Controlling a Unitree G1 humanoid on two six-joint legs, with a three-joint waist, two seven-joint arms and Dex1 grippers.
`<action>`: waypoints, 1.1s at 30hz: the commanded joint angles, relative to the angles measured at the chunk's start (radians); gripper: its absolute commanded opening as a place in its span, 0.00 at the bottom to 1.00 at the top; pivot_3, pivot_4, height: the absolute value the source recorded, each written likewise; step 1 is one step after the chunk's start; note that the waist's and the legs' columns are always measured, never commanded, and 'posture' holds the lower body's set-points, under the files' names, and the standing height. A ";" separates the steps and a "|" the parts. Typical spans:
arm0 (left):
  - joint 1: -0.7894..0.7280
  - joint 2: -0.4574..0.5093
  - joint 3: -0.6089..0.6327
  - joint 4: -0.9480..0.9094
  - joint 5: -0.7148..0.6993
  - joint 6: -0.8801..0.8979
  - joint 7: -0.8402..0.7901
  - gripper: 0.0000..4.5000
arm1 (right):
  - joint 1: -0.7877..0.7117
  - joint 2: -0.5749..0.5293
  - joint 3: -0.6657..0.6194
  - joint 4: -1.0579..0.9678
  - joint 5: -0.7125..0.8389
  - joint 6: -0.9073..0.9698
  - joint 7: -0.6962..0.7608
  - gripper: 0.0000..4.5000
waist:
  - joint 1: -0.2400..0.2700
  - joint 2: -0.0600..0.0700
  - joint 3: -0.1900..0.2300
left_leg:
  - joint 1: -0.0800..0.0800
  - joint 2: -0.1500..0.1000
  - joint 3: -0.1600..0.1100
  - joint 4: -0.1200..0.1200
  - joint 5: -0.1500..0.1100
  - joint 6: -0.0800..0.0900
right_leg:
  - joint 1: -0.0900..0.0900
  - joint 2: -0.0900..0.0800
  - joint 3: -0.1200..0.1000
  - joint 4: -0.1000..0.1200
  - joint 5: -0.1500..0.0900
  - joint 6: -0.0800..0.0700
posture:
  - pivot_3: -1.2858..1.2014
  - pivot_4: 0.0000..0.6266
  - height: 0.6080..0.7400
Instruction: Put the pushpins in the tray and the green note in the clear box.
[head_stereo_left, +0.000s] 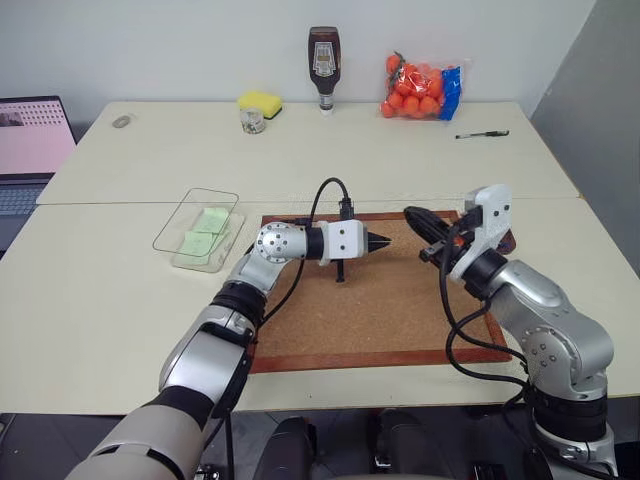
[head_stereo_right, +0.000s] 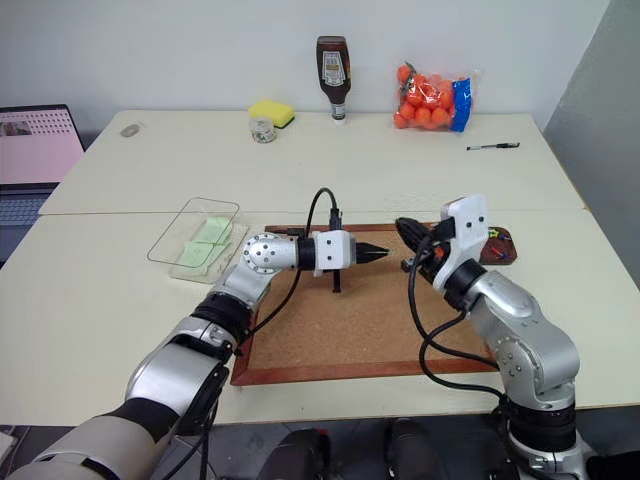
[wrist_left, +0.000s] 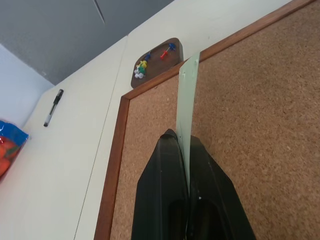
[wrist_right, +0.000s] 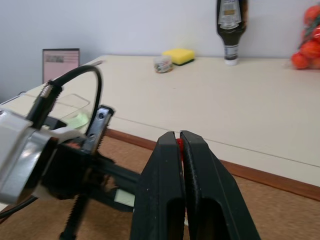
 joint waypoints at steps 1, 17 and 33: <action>0.035 0.019 0.048 -0.160 -0.096 0.219 -0.039 0.00 | 0.051 -0.054 -0.080 -0.014 -0.029 -0.039 -0.008 0.00 | 0.000 0.000 0.000 | 0.000 0.000 0.000 0.000 0.000 0.000 | 0.000 0.000 0.000 0.000 0.000 0.000 | 0.52 0.24 1.00; 0.116 0.048 0.081 -0.508 -0.163 0.607 0.024 0.00 | -0.082 -0.212 -0.028 0.660 -0.353 -0.399 0.034 0.00 | -0.007 0.000 0.000 | 0.008 0.000 0.008 0.001 0.000 0.000 | 0.001 0.001 0.007 0.009 0.000 0.001 | 0.52 0.24 1.00; 0.134 0.043 0.073 -0.543 -0.160 0.636 0.055 0.00 | -0.262 -0.168 -0.045 1.047 -0.383 -0.589 0.013 0.45 | -0.014 0.000 0.000 | 0.011 0.000 0.011 0.001 0.001 0.000 | 0.001 0.000 0.010 0.012 0.001 -0.001 | 0.52 0.24 1.00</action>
